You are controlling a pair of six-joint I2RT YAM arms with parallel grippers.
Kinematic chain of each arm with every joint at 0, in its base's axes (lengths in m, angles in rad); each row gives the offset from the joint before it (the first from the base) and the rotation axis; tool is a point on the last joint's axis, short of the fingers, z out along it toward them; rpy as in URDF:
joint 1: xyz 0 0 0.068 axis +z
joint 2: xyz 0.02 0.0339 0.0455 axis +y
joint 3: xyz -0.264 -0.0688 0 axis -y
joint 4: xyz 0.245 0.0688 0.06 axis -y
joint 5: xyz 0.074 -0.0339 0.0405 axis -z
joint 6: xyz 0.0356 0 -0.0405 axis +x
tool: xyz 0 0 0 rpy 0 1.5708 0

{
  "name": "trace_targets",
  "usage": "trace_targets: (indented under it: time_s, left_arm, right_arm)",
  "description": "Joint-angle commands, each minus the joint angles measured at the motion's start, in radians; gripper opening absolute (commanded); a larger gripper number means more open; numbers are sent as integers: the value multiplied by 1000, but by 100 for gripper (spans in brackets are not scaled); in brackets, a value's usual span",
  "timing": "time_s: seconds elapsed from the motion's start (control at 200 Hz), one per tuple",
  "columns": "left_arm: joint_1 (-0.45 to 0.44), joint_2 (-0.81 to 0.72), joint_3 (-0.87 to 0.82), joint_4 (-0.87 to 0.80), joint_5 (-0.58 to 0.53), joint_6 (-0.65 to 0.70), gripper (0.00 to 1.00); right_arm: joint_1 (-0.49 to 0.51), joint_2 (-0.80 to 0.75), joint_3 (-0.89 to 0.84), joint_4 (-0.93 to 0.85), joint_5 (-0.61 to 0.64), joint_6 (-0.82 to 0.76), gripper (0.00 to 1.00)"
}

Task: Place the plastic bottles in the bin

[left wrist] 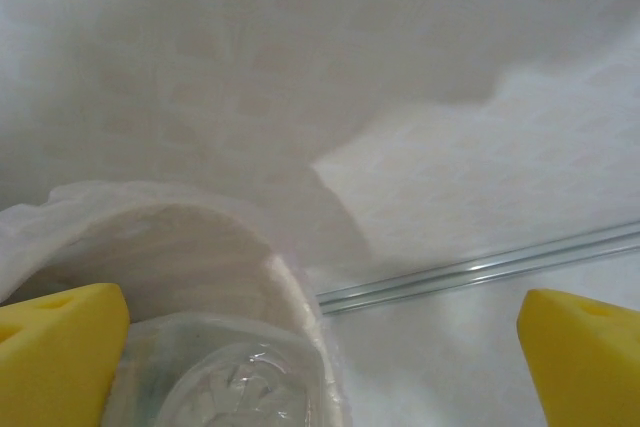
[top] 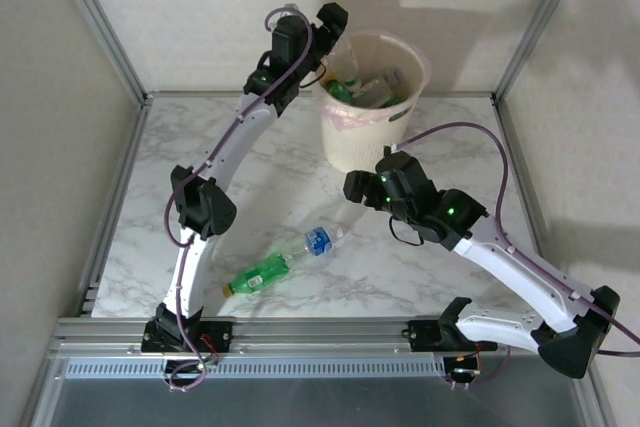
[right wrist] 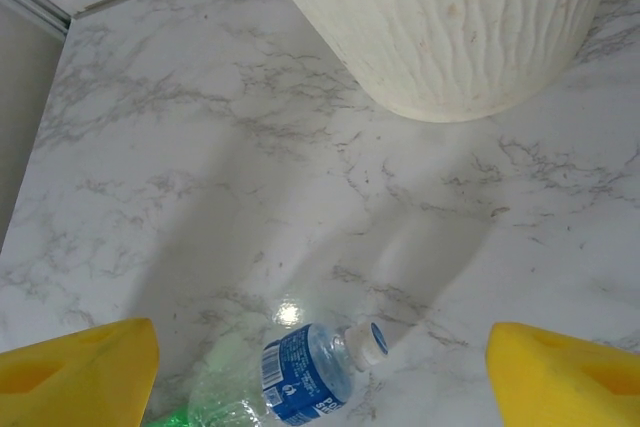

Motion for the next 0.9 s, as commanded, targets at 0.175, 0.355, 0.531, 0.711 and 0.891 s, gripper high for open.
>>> trace_targets:
  time_s: [0.175, 0.355, 0.531, 0.711, 0.891]
  left_arm:
    - [-8, -205, -26, -57, -116, 235, 99]
    - [-4, -303, -169, -31, -114, 279, 93]
    - [1, -248, -120, -76, -91, 262, 85]
    - [3, -132, -39, -56, 34, 164, 74]
    - [-19, -99, -6, -99, 89, 174, 68]
  right_arm:
    - [21, 115, 76, 11, -28, -52, 86]
    - [23, 180, 113, 36, -50, -77, 86]
    - [24, 162, 110, 55, -45, -75, 87]
    - [24, 129, 93, 16, -29, -70, 85]
    - [24, 91, 58, -21, -20, -50, 85]
